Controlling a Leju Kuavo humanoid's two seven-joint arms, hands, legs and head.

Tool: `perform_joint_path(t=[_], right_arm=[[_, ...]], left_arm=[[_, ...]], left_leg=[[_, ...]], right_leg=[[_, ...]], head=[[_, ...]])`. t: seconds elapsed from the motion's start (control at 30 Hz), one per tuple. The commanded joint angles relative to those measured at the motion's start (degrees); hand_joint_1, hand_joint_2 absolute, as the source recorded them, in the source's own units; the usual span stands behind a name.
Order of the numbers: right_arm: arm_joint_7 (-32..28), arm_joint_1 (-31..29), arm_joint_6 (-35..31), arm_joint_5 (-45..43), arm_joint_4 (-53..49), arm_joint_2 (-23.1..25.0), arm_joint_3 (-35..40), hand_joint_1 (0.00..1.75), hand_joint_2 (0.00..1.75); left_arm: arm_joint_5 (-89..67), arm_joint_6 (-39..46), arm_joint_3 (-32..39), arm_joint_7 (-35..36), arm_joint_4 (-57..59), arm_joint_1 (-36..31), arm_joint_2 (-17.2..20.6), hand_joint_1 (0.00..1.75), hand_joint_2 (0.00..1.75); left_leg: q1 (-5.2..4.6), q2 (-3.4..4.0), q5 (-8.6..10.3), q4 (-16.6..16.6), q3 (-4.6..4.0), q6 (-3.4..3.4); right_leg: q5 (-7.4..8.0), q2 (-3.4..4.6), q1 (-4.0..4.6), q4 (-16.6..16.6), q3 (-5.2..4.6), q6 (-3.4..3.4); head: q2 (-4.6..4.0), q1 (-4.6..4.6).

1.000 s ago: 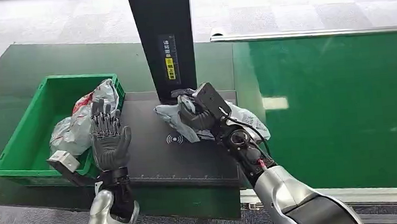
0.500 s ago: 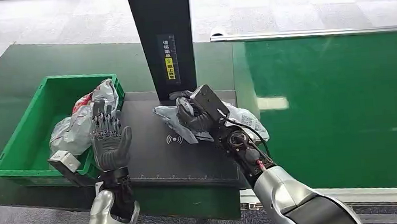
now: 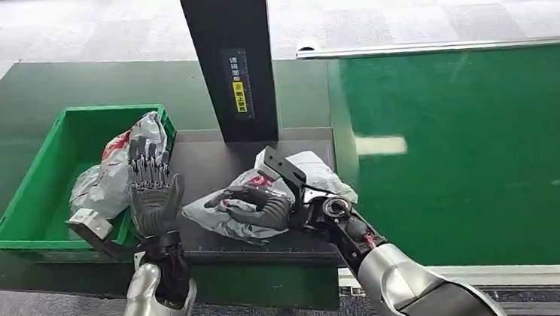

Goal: Moved the parcel from conveyor to table for the left to box.

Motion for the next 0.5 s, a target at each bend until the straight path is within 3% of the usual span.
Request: perform_joint_path(t=[0.03,0.23,0.27,0.3,0.33,0.43,0.5], right_arm=[[23.5,5.0,15.8,-28.4,5.9,3.2,-11.3,1.75,1.75],[24.3,5.6,13.2,-33.3,3.5,2.7,-7.9,1.75,1.75],[23.5,5.7,12.3,-33.4,2.7,2.1,-7.1,0.86,1.75],[21.8,5.8,11.3,-33.5,1.7,1.6,-4.9,0.24,1.75],[18.6,5.7,9.9,-33.4,0.8,0.8,-1.8,0.00,1.75],[6.1,4.3,4.4,-29.0,-1.4,-1.7,6.6,0.00,1.75],[4.2,4.0,5.0,-30.1,-1.4,-2.6,7.2,0.00,1.75]], left_arm=[[-1.0,-1.3,1.6,0.9,3.1,-1.8,1.1,0.00,1.75],[-1.3,-0.8,1.3,1.4,2.9,-1.8,1.0,0.00,1.75],[-1.4,-0.7,1.2,1.4,2.7,-1.5,1.0,0.00,1.75],[-1.5,-0.5,1.0,1.5,2.4,-1.3,1.0,0.00,1.75],[-1.5,-0.3,0.8,1.6,2.1,-1.1,1.0,0.00,1.75],[-1.8,0.5,0.5,2.0,1.0,-0.4,1.0,0.00,1.75],[-1.8,0.5,0.5,2.0,0.7,0.2,1.0,0.00,1.75]], left_leg=[[0.02,-0.06,-0.01,-0.1,0.25,0.01],[-0.01,-0.02,-0.01,-0.1,0.13,0.01],[0.01,0.00,0.00,0.0,0.06,0.01],[0.00,-0.03,0.00,-0.1,0.15,0.02],[-0.01,-0.03,0.00,-0.1,0.11,0.02],[-0.01,-0.06,0.00,0.0,0.07,0.03],[-0.02,-0.04,0.00,0.0,0.09,0.04]], right_leg=[[-0.03,-0.06,0.02,-0.1,0.27,-0.02],[-0.03,-0.01,0.00,0.0,0.12,-0.02],[0.00,0.00,0.01,0.0,0.07,-0.02],[-0.01,-0.03,0.01,-0.1,0.17,-0.02],[-0.02,-0.04,0.00,-0.1,0.13,-0.02],[-0.02,-0.05,-0.01,0.0,0.10,-0.01],[-0.01,-0.03,-0.01,-0.1,0.12,0.00]], head=[[0.00,0.00],[0.00,-0.02],[0.00,0.00],[0.00,0.00],[0.00,0.00],[0.00,-0.02],[0.00,0.00]])
